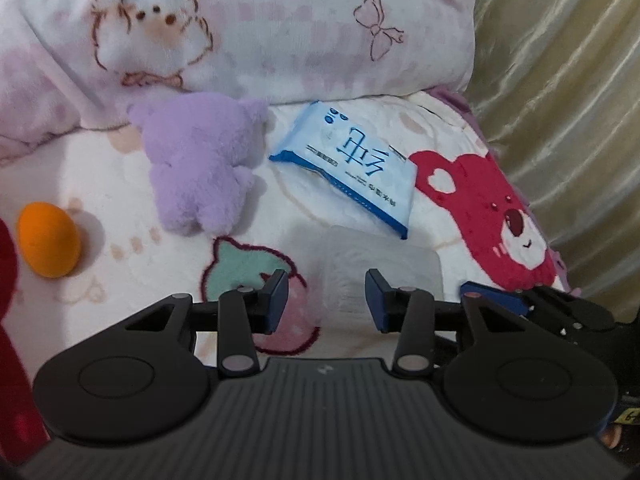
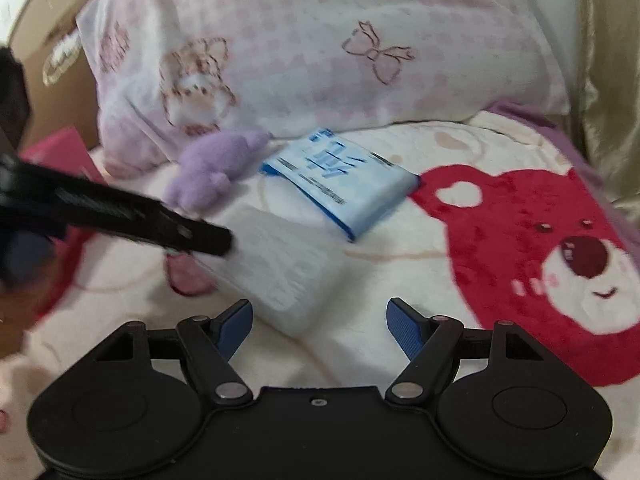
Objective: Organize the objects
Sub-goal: 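Lower the left tool over the clear container and close on it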
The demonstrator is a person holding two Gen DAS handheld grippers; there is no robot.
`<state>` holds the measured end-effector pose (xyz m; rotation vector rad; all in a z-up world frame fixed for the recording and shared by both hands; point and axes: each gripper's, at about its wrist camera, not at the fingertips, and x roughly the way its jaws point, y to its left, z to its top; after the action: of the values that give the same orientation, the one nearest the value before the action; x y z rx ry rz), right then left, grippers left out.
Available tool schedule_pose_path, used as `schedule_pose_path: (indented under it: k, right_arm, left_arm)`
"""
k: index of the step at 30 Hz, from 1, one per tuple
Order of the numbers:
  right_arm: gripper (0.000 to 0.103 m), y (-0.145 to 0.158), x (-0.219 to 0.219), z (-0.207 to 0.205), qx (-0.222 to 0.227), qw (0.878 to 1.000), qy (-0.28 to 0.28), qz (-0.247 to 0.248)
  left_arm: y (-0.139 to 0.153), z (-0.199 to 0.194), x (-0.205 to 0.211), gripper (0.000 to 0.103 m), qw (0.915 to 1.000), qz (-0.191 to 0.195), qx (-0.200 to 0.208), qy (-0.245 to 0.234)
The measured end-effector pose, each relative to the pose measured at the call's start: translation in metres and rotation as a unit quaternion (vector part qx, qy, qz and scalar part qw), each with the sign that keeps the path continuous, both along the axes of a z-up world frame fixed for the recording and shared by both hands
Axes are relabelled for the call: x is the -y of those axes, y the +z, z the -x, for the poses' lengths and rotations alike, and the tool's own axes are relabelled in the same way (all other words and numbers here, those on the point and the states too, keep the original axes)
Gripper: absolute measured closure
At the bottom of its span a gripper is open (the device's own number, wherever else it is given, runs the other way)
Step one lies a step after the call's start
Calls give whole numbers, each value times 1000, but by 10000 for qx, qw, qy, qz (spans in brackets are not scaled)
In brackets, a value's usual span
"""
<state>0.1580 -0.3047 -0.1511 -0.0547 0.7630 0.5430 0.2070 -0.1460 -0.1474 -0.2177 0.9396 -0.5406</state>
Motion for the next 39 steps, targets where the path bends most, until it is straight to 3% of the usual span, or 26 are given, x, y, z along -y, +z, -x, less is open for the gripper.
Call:
schedule_pose_path:
  k: [5, 7, 13, 16, 20, 25, 29, 33, 39]
  right_arm:
    - [28, -1, -5, 1, -333, 9971, 415, -548]
    - [30, -1, -9, 4, -270, 9975, 455, -460]
    - [29, 8, -8, 13, -193, 9970, 706, -243]
    - [28, 7, -11, 21, -321, 9949, 938, -162]
    - [16, 1, -22, 26, -269, 9940, 1059, 49]
    - [10, -2, -23, 26, -263, 9943, 1027, -84]
    - [7, -11, -26, 15, -344, 9951, 921, -48]
    - [7, -13, -28, 13, -415, 9951, 878, -190]
    - [5, -17, -30, 8, -472, 9946, 887, -260]
  left_arm:
    - [-4, 8, 4, 65, 9995, 74, -231, -204]
    - [-3, 14, 7, 65, 9996, -14, -105, -270]
    - [11, 41, 4, 65, 9995, -51, -242, -209]
    - [9, 52, -7, 66, 9981, 85, -605, -34]
    - [0, 52, -17, 64, 9936, 367, -1067, -28]
    - [-3, 48, -18, 59, 9936, 370, -1062, 130]
    - [-6, 40, -14, 57, 9957, 204, -789, 428]
    - [-15, 32, -18, 57, 9924, 500, -987, 536]
    - [-22, 37, -17, 57, 9913, 625, -963, 645]
